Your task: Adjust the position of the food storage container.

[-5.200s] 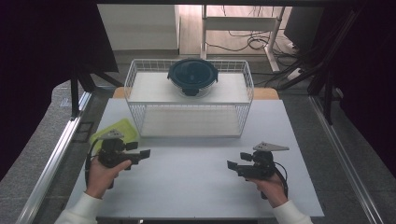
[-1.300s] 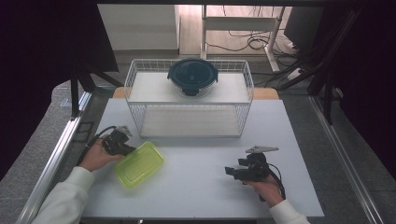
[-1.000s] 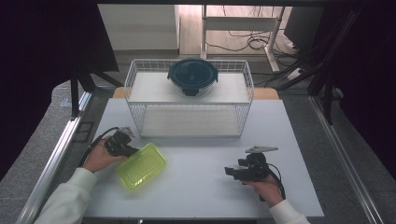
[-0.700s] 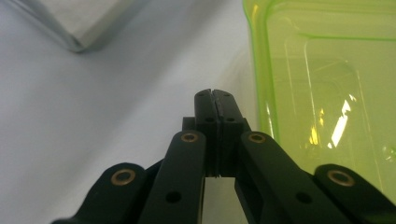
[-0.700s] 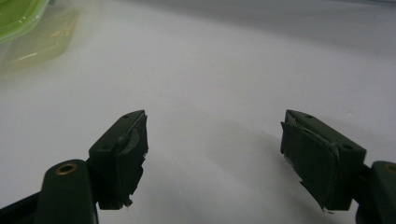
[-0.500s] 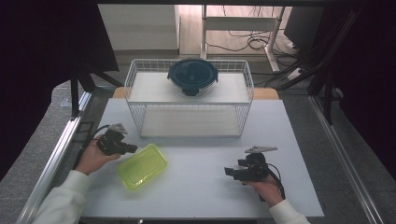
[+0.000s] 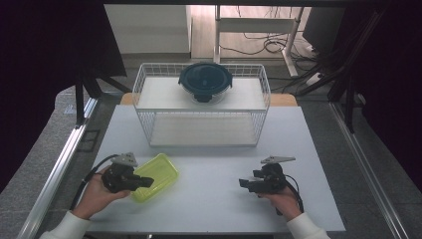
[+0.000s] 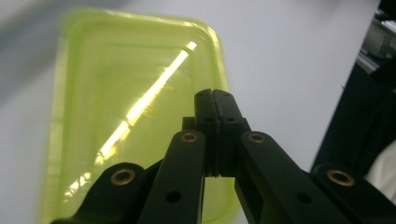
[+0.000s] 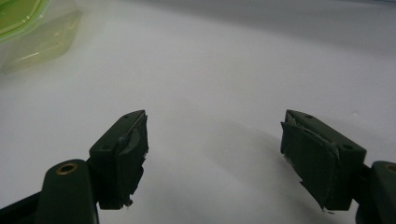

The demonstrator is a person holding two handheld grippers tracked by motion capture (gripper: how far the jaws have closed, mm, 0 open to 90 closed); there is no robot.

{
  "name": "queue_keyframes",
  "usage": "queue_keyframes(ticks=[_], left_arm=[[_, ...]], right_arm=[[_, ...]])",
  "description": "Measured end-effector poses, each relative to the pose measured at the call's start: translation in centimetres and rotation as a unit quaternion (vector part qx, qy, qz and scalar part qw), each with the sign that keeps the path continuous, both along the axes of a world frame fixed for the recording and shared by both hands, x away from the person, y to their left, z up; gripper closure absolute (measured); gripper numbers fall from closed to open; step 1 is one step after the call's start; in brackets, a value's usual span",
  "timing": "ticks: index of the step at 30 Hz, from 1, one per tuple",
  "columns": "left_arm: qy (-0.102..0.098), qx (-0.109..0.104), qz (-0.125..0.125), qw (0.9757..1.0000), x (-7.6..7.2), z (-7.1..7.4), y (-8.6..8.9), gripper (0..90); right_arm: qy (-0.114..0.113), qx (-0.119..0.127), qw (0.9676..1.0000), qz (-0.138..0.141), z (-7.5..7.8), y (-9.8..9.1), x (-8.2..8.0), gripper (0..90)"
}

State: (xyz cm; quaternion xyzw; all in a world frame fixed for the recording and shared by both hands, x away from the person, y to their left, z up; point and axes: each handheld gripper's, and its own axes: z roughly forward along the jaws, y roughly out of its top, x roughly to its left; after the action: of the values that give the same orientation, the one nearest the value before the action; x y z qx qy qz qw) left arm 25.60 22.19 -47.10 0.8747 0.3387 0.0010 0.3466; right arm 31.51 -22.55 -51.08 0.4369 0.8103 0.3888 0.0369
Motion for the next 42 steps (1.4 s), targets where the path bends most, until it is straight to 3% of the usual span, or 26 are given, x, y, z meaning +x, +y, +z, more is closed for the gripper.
queue_keyframes(ticks=[9,14,17,24,31,33,42], left_arm=[[0.023,0.018,-0.022,0.9993,-2.2,-1.1,-1.4,90.0],[0.029,0.054,-0.023,0.9978,-3.1,-2.1,-1.8,90.0],[0.021,0.084,-0.021,0.9960,-3.4,-2.6,-1.9,90.0],[0.010,0.107,-0.011,0.9941,-3.3,-2.9,-1.8,90.0],[0.016,0.096,0.031,0.9948,-2.3,-3.3,0.0,90.0],[0.009,0.102,0.037,0.9940,-2.1,-3.2,0.5,90.0],[0.016,0.086,0.063,0.9942,-1.8,-3.5,2.2,90.0]], right_arm=[[0.000,-0.004,1.0000,0.000,0.0,0.0,0.0,22.8],[0.003,-0.007,1.0000,-0.002,0.0,0.0,0.0,22.8],[0.002,-0.008,1.0000,-0.002,0.0,0.0,0.0,22.8],[0.001,-0.008,1.0000,-0.002,0.0,0.0,0.0,22.8],[0.002,-0.009,1.0000,-0.003,0.0,0.0,0.0,22.8],[0.001,-0.009,1.0000,-0.003,-0.1,0.0,0.0,22.8],[-0.003,-0.006,1.0000,-0.005,0.0,-0.1,0.1,23.0]])
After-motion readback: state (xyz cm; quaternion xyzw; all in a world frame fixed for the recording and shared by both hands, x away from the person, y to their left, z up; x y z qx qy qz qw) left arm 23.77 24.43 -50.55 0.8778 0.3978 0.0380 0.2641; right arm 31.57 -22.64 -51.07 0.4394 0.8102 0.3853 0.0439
